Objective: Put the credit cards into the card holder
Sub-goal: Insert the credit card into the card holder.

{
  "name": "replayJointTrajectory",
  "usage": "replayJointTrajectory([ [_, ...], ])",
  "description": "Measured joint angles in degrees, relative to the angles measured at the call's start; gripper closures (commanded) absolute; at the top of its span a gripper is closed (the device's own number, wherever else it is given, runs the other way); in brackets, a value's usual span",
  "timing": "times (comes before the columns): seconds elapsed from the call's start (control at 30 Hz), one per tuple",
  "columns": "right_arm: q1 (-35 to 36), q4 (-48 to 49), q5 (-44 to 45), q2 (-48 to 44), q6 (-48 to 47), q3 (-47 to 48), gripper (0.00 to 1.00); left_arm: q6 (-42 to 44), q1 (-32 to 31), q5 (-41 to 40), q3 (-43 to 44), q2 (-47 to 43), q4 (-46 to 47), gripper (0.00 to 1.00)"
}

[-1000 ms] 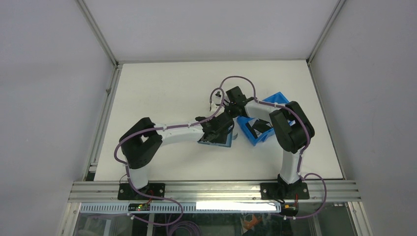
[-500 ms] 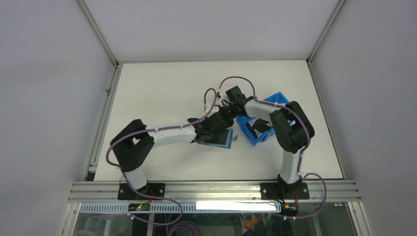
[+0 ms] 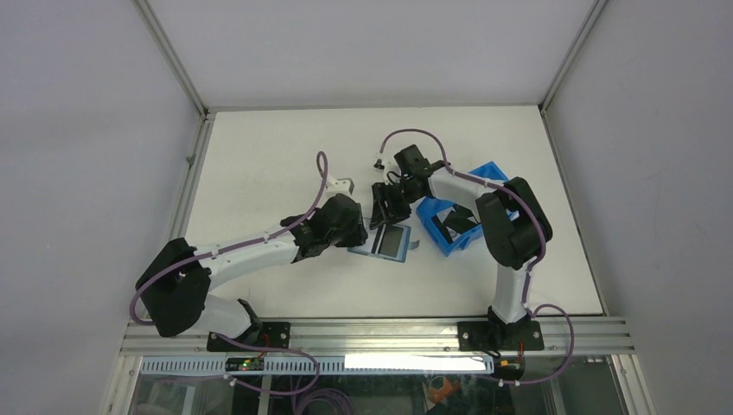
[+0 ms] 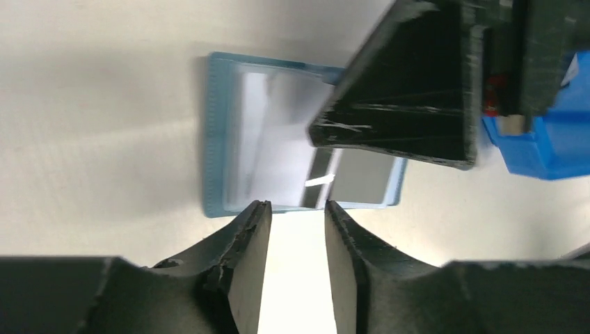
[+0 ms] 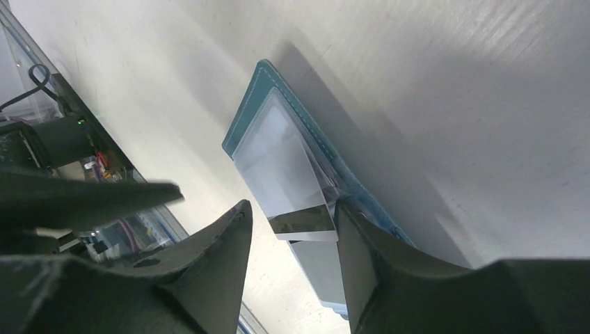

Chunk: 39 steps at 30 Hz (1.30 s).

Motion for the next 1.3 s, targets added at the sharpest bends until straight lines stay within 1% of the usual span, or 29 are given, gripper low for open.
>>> replayJointTrajectory([
  [0.03,0.04,-0.85,0.26,0.11,-0.57,0.63,0.49,-0.15,1.01,0.11,-1.20,-1.25,0.70,0.55],
  [0.07,0.07,-1.64,0.66,0.28,-1.18,1.42,0.49,-0.33,2.10,0.20,-2.54,-2.32,1.38,0.53],
  [0.2,0.31,-4.22,1.70,2.34,-3.50,5.33,0.49,-1.44,6.05,1.92,-7.63,-4.76,3.26,0.52],
  [0.37,1.22,-9.68,2.93,5.66,-8.31,9.94,0.49,-3.43,10.23,6.36,-11.41,-4.33,6.10,0.57],
  [0.5,2.45,-13.70,7.13,7.06,-12.22,13.49,0.50,-4.72,10.54,8.68,-11.45,-2.43,8.41,0.62],
  [0.53,2.64,-14.38,8.20,7.02,-12.90,13.92,0.50,-5.07,10.56,9.01,-11.47,-2.01,8.87,0.63],
  [0.63,2.69,-15.02,10.64,6.43,-14.45,14.38,0.51,-5.88,10.67,9.64,-11.50,-1.29,9.29,0.72],
  [0.7,2.58,-15.34,11.58,5.38,-15.15,14.23,0.54,-6.56,11.06,9.88,-11.52,-1.25,9.25,0.76],
  [0.77,2.47,-15.28,11.76,3.63,-15.74,13.35,0.68,-6.93,11.72,9.90,-11.52,-1.25,9.05,0.79],
  [0.9,2.75,-14.05,11.74,-0.46,-16.20,9.18,0.87,-7.34,12.50,9.44,-11.37,-1.14,6.99,0.84],
  [0.93,3.04,-13.38,11.78,-1.20,-16.02,7.54,0.93,-7.41,12.76,9.18,-10.99,-0.83,5.88,0.85],
  [1.0,3.91,-12.31,12.20,-1.97,-15.39,4.46,0.99,-7.48,12.85,8.79,-10.05,0.33,4.20,0.86],
  [1.13,6.12,-11.23,14.53,-2.05,-13.40,0.44,1.00,-7.76,12.85,8.57,-8.31,2.97,2.05,0.86],
  [1.3,7.04,-9.05,16.20,-1.95,-10.34,-0.09,1.00,-8.00,12.85,8.79,-6.88,4.37,1.27,0.86],
])
